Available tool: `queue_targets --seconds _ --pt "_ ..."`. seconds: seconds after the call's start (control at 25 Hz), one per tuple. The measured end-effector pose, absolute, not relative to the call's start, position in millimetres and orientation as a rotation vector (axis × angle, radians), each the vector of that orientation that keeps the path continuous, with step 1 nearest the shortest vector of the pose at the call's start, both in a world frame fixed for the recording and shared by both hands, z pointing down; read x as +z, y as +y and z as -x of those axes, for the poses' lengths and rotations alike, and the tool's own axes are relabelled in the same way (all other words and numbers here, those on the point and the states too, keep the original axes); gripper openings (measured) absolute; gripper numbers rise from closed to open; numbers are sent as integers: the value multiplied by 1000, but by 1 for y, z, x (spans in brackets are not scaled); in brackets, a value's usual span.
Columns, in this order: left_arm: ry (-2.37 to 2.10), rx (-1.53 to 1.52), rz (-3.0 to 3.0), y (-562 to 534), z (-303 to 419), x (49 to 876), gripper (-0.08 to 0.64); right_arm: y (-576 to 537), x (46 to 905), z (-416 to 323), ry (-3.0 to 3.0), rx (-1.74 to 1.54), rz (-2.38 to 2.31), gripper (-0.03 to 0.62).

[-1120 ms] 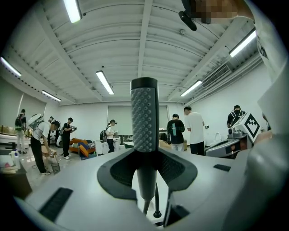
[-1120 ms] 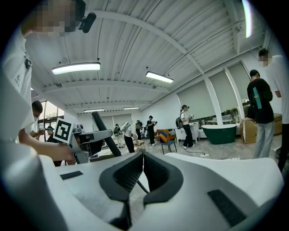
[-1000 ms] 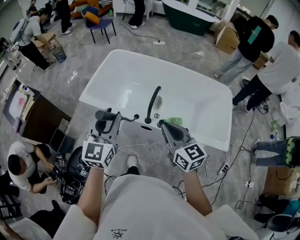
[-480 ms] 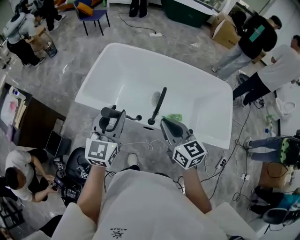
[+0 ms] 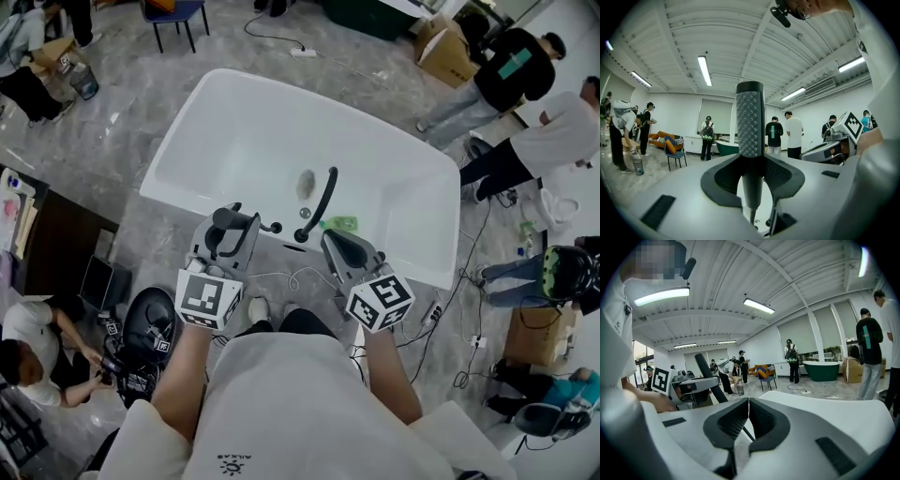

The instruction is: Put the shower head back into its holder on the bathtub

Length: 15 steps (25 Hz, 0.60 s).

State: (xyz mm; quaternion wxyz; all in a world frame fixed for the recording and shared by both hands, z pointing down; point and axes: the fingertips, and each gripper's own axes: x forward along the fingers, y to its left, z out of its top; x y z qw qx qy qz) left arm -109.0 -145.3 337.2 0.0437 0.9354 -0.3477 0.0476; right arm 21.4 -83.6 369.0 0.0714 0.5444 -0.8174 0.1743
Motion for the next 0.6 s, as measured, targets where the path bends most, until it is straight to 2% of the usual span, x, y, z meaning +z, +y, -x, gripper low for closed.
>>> queue_targets --seconds 0.6 --pt "-1111 226 -2800 -174 97 359 140 -132 390 -18 -2518 577 -1507 17"
